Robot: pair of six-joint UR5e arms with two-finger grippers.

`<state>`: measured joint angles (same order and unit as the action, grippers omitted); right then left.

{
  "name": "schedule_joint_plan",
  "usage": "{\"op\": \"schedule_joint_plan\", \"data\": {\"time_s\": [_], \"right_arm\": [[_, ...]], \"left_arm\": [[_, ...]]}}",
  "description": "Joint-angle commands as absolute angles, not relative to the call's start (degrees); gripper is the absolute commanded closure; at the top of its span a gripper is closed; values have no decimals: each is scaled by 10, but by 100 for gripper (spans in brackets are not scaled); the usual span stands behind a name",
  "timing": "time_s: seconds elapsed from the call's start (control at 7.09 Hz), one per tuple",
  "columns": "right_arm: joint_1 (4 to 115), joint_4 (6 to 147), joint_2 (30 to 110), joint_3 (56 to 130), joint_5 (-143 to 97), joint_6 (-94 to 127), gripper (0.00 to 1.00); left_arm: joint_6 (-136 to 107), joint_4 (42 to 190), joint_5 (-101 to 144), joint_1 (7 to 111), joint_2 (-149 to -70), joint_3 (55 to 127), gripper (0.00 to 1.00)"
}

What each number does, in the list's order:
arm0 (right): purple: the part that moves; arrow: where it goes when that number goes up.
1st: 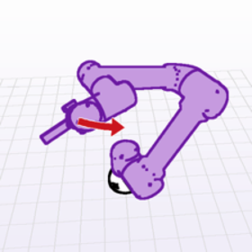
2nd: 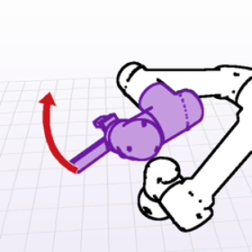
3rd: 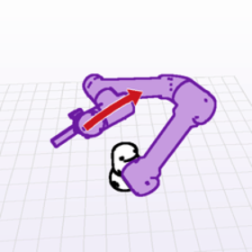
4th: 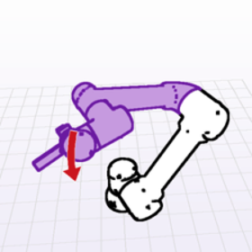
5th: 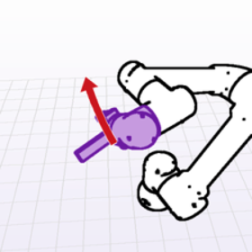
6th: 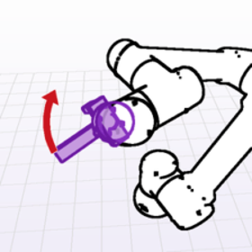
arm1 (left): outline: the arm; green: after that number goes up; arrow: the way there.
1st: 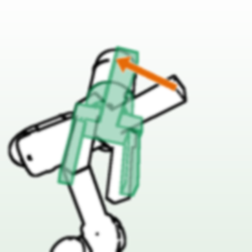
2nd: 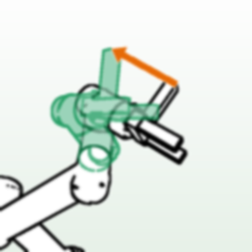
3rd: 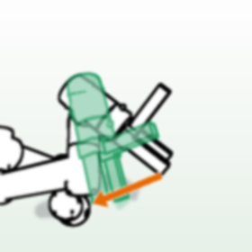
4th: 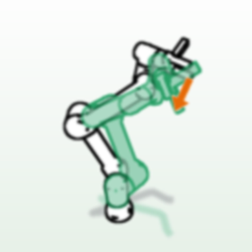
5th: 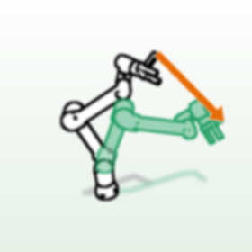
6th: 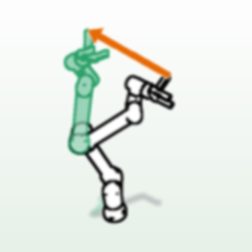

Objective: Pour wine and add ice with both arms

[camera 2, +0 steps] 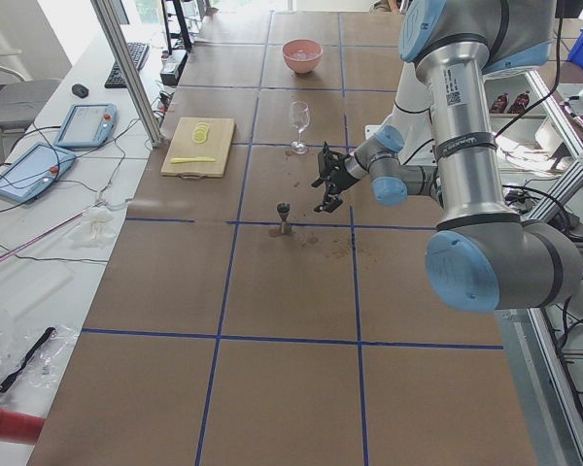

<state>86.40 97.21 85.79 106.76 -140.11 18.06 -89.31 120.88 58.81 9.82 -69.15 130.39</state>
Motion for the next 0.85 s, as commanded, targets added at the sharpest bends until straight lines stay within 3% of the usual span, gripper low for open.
{"op": "schedule_joint_plan", "data": {"time_s": [0.0,0.42,0.71], "right_arm": [[811,969,862,1104,-1370,236,0],[736,945,886,1146,-1306,300,0],[681,762,957,1144,-1280,427,0]], "left_arm": [[-937,1139,506,54,-718,1297,1],[-970,1133,428,50,-777,1199,2],[-991,1130,369,51,-787,1158,5]]}}
